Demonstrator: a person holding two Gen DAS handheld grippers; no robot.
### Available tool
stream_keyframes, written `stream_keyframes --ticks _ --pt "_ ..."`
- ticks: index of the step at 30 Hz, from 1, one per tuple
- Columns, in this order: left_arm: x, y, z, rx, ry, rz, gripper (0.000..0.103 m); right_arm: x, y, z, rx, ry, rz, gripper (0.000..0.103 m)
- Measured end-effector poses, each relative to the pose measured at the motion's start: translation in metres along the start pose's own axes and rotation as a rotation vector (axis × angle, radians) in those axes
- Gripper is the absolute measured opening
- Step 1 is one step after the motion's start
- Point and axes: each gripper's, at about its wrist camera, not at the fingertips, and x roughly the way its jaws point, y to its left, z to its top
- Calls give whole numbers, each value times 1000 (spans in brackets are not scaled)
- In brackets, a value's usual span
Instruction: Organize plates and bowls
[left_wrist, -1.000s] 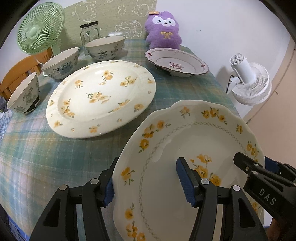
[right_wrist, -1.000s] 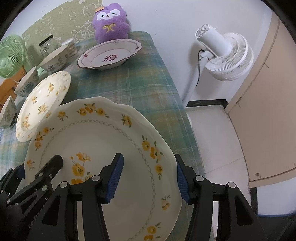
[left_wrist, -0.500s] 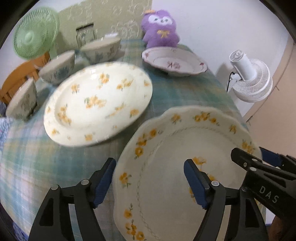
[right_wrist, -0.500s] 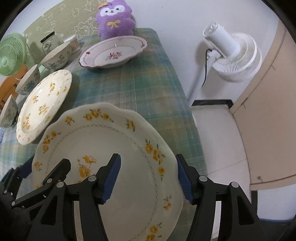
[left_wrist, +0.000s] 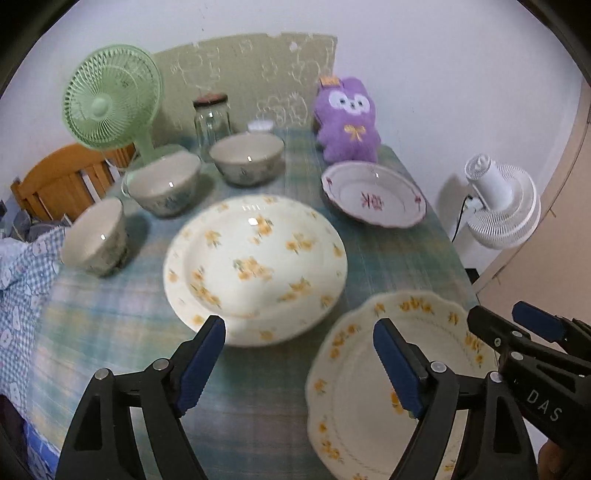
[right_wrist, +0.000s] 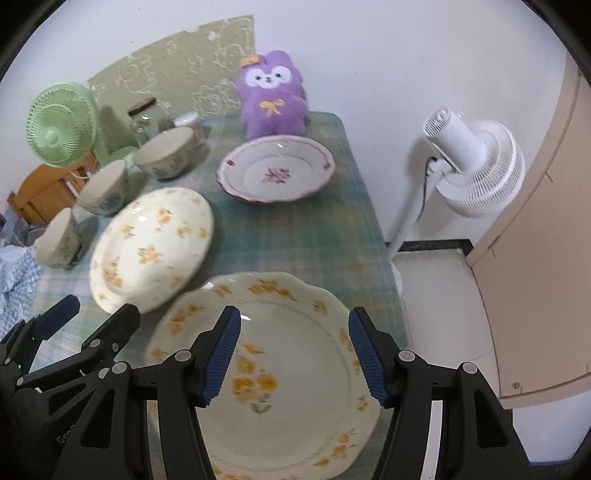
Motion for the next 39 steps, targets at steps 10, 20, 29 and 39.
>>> stream_keyframes --ticks 10,20,29,39 --pt "3 46 32 20 -38 9 85 1 52 28 12 -28 -15 65" --pt "36 88 63 41 -33 6 84 37 92 60 14 -40 -59 65" --pt "84 107 72 56 27 22 84 89 107 78 27 -6 -70 65" --pt "129 120 68 32 96 33 79 140 112 78 -6 73 -107 65"
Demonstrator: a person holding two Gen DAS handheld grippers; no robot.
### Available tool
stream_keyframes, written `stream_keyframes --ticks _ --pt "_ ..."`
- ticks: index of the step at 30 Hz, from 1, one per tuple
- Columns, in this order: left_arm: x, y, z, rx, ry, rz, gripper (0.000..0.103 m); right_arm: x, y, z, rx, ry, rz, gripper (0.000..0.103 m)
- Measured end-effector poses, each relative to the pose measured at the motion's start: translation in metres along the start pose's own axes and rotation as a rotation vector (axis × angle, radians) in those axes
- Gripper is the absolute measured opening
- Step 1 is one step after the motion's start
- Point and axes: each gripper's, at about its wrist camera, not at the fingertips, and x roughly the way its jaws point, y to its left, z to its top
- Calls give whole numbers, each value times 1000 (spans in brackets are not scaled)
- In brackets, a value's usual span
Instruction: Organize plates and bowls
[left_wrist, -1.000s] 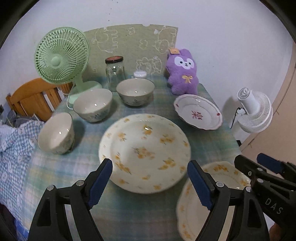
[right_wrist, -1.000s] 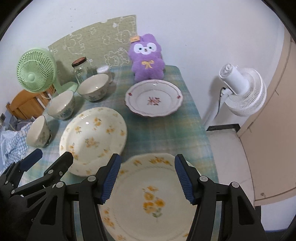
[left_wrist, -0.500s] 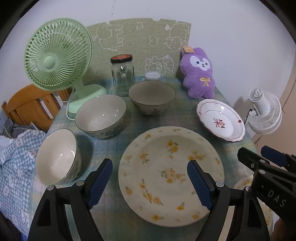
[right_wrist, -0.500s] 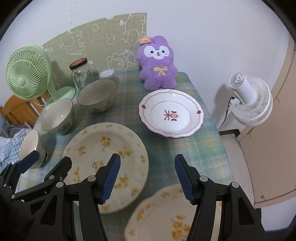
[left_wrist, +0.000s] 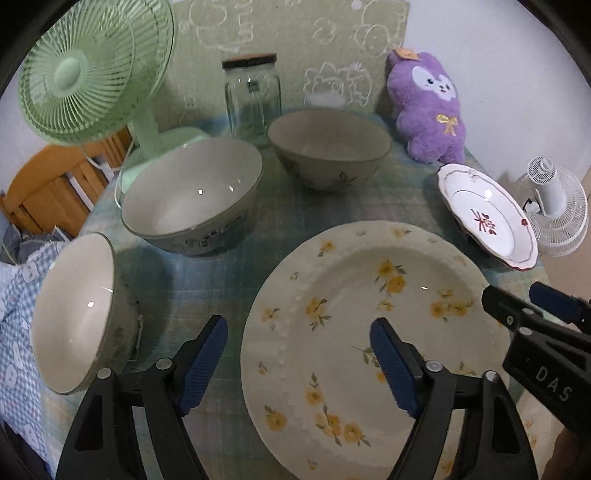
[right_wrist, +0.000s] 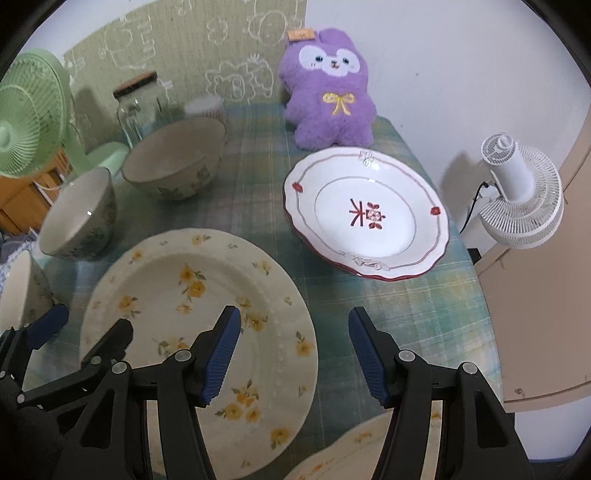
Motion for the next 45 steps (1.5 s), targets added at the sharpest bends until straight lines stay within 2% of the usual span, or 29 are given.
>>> stream_keyframes --ticks 3,7,11,12,14,15,25,36,45 --pt "9 2 2 -11 19 -2 77 12 1 -1 -1 26 -3 65" --pt "18 2 3 -13 50 -1 67 22 1 -1 -3 50 -3 65" --pt "19 2 2 4 70 19 63 27 3 -1 -8 71 -2 64" --pt "19 2 2 5 71 23 62 29 4 -2 -14 80 -6 62" --pt "20 2 1 5 73 30 60 33 5 -2 -9 109 0 52" --pt "20 2 1 7 74 36 59 35 5 -2 -6 116 5 51" --pt "23 -1 1 22 87 69 59 34 14 -2 -24 110 -35 50" --pt "12 1 -4 16 105 47 59 17 18 -6 -32 93 -76 50" --pt "-11 -6 -4 14 74 43 59 -4 10 -10 -9 84 -75 50"
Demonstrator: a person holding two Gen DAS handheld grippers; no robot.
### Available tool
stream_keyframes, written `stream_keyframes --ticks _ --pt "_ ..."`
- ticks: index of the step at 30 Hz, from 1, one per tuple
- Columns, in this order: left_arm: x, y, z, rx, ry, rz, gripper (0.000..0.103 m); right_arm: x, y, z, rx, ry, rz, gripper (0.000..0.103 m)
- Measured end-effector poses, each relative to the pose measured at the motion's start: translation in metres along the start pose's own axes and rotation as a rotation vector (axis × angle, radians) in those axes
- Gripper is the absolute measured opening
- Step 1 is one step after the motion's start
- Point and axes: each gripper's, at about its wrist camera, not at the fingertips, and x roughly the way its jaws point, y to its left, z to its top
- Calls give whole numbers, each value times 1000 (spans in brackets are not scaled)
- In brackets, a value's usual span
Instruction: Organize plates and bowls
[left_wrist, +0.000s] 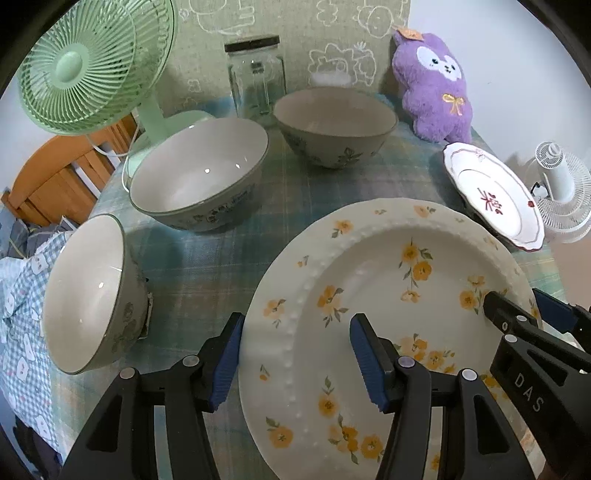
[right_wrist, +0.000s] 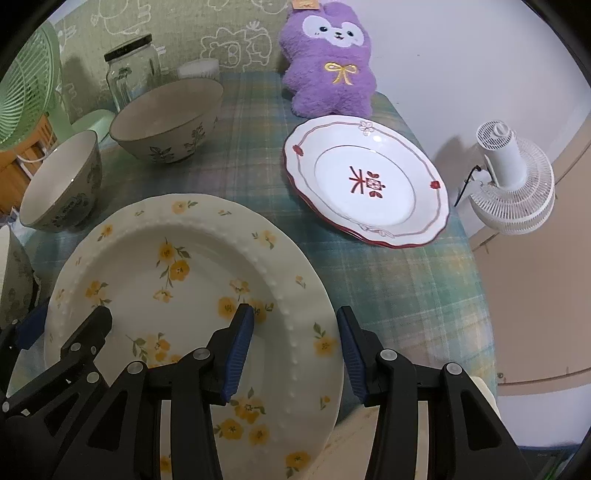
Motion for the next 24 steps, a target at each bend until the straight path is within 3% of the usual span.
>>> stream_keyframes --ticks 14,24 --pt "-35 -31 -18 2 -30 -11 59 -35 -36 -18 21 -39 -19 50" --pt "-52 -73 -42 12 -23 -29 59 -50 -77 -43 36 -53 -50 50"
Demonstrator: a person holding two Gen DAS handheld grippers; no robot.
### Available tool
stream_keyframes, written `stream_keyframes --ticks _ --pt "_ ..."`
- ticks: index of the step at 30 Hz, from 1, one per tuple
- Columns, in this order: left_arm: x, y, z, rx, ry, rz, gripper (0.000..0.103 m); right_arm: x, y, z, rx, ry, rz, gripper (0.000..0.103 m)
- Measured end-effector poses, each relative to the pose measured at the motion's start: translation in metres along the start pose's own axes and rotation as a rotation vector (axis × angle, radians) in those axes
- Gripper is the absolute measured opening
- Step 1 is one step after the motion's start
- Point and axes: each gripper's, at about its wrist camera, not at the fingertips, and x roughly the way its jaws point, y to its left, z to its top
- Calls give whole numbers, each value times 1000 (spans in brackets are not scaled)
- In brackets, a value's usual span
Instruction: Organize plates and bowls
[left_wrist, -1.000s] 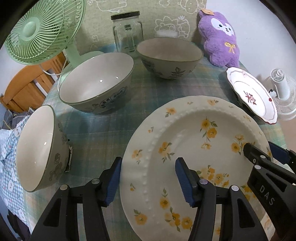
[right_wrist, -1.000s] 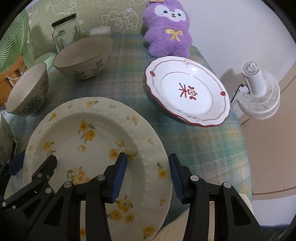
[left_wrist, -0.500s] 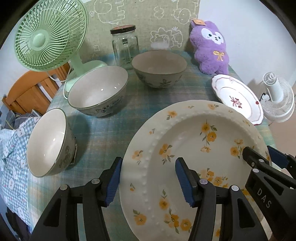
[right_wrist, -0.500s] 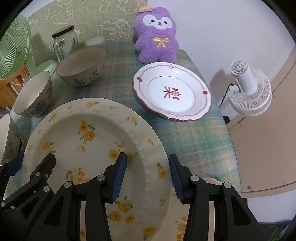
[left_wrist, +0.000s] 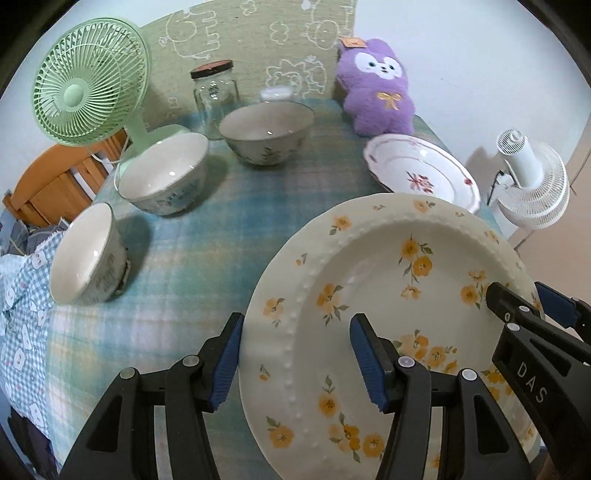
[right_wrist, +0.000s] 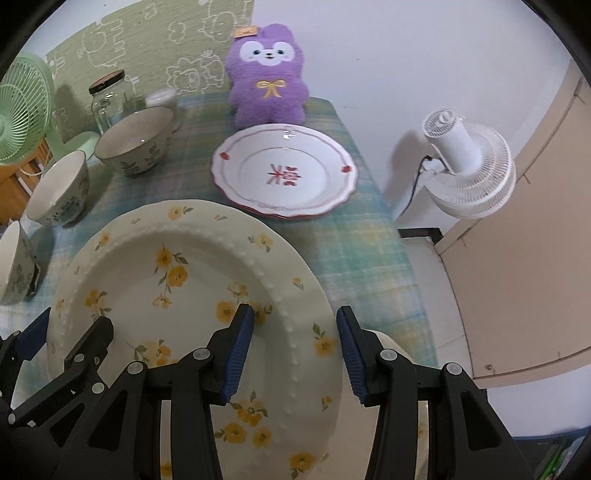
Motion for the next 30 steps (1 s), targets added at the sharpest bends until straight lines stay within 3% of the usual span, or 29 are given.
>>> stream_keyframes --ticks 19,30 --pt "-4 -72 -49 9 38 8 59 10 -71 -53 9 47 -9 50" --pt "7 -86 -67 7 82 22 59 22 -84 -73 11 79 -5 50"
